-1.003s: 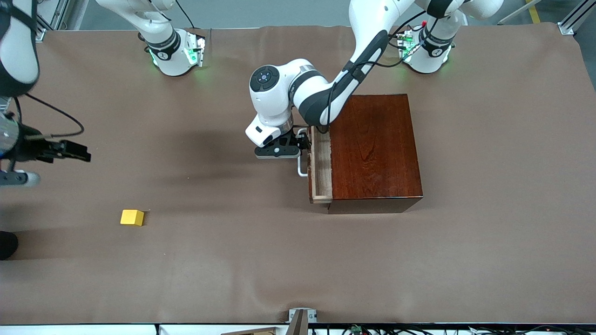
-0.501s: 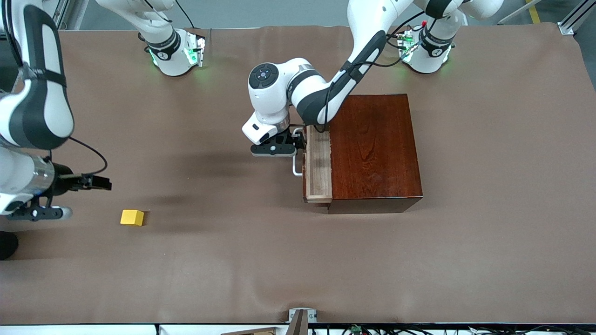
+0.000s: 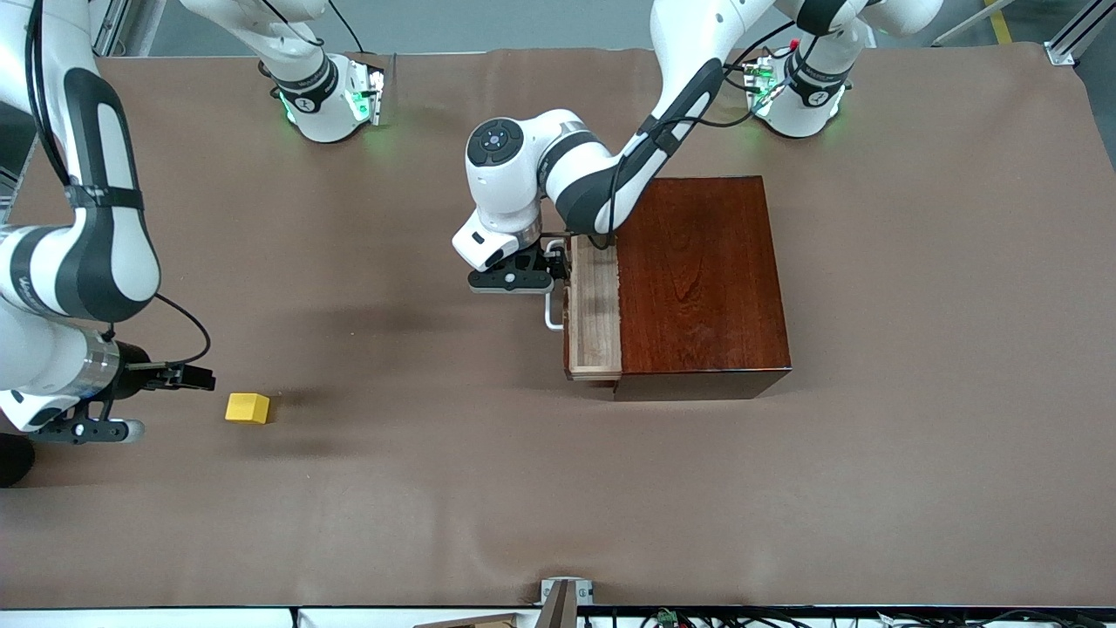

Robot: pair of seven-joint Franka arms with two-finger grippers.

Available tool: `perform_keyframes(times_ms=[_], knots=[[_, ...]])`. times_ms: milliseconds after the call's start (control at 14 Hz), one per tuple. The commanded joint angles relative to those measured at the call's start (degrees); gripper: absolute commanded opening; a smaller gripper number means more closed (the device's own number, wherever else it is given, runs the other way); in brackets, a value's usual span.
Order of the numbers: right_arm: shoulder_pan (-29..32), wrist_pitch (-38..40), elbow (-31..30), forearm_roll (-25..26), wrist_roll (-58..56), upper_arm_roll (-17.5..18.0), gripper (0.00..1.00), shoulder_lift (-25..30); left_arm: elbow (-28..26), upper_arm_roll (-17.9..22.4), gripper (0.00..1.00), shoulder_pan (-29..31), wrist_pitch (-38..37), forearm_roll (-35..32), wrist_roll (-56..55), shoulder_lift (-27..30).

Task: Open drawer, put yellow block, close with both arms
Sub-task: 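Pull the drawer open with the left gripper while the right gripper reaches the cube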

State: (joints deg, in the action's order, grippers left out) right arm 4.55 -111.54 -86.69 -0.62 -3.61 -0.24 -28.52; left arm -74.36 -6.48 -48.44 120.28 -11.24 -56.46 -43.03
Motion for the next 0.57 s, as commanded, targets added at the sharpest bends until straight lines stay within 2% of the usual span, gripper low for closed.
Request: perform_keyframes(times_ms=[0,287,501], knots=[[0.5,-6.2,-4.6,1.0,0.3,0.8,1.0,0.4,2.6,-2.5,1.0,-0.6,5.2,5.2,0.1,-2.5],[0.0,-14.9,-10.1,1.2,0.5,0.7,1.0,0.0,3.7,-2.7,1.0,-0.7,5.9,7.9,1.4,-2.9],[0.5,-19.4,-10.7,3.6,0.5,0.7,1.0,-2.8,3.9,-3.4,1.0,-0.7,6.5,8.3,1.5,-3.4]])
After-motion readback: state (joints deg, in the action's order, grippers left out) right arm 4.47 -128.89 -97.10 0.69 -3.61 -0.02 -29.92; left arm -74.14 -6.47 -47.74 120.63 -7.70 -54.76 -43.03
